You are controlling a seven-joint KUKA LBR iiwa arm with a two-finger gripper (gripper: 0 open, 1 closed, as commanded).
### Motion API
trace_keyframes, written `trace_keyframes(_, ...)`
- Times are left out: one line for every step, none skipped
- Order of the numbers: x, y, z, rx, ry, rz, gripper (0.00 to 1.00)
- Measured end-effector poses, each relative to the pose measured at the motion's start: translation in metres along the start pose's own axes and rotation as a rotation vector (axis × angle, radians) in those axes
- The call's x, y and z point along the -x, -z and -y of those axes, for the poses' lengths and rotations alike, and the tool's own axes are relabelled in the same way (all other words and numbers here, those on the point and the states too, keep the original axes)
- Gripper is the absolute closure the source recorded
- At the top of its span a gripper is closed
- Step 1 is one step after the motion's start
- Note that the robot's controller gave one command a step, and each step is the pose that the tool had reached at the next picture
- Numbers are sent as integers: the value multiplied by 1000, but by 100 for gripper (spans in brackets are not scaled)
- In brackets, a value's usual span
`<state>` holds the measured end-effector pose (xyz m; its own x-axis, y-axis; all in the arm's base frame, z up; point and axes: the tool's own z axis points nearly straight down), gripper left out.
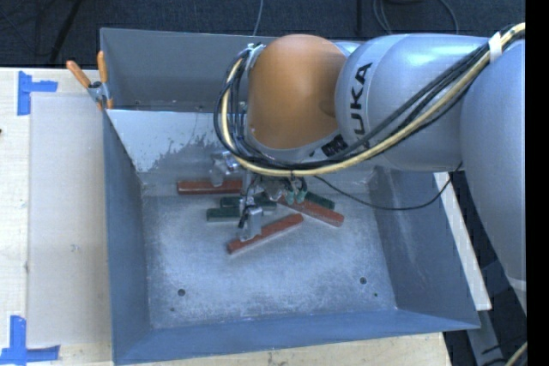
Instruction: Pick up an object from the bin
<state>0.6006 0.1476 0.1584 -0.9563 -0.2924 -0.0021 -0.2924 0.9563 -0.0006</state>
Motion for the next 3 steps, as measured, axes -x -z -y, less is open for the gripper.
trace_keyframes(-7,-5,37,1,-248,-2,0)
trace_keyframes(-13,-56,49,1,17,-2,0)
trace_keyframes(-42,-86,58,1,-168,5,100)
